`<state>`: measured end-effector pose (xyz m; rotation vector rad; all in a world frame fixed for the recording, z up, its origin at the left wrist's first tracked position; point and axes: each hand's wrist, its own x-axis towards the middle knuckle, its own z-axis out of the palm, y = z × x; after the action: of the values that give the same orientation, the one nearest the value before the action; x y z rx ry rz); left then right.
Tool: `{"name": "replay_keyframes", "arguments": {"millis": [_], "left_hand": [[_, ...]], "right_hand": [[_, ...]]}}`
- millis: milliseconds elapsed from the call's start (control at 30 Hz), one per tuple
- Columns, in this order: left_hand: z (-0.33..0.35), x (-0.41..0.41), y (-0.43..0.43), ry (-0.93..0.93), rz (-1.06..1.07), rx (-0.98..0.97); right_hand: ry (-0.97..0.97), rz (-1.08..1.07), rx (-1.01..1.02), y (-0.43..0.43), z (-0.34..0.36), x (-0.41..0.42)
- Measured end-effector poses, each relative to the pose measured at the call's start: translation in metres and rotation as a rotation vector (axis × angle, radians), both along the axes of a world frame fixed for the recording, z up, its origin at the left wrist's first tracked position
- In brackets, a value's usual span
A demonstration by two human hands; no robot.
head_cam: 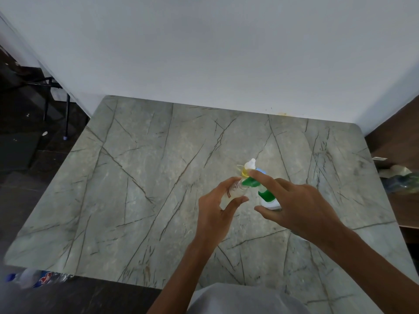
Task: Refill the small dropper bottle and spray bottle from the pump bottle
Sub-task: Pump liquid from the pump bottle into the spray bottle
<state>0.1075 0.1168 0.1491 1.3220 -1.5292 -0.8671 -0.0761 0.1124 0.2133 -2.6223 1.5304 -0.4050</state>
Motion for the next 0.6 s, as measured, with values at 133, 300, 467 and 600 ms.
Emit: {"name": "replay_keyframes", "arguments": {"millis": [133, 300, 467, 600], "left_hand": [[0.0000, -0.0005, -0.0001, 0.013, 0.004, 0.009], [0.0006, -0.0012, -0.0001, 0.000, 0.001, -0.004], [-0.0017, -0.0009, 0.0011, -0.033, -0.017, -0.020], [-0.0034, -0.0015, 0.0032, -0.023, -0.017, -0.006]], "right_hand": [[0.004, 0.011, -0.009, -0.0008, 0.0008, -0.0006], [-0.007, 0.002, 0.001, -0.0019, -0.0023, -0.0026], [-0.019, 0.001, -0.001, -0.0021, -0.0030, -0.0039], [0.017, -0.006, 0.002, -0.0009, -0.0002, -0.0027]]}}
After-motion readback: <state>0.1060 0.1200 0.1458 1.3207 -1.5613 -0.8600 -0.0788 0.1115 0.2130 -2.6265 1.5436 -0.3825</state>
